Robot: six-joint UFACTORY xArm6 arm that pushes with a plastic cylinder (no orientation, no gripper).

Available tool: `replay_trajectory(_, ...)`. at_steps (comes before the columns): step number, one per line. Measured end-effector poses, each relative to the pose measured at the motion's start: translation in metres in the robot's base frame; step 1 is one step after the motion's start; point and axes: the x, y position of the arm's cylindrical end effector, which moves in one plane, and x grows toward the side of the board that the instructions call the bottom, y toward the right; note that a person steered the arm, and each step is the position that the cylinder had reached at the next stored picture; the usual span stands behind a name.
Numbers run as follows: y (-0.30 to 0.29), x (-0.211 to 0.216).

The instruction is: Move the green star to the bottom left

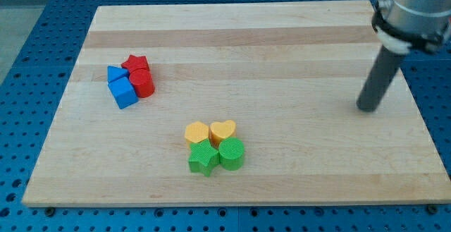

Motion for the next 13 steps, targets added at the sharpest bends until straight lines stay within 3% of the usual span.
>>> replay_trajectory(1, -0.009, 0.061)
replay_trajectory(3, -0.063, 0.124)
replay_trajectory(5, -0.104, 0.120)
replay_trajectory(8, -0.113, 0.095)
replay_trajectory(13, -0.139, 0.090)
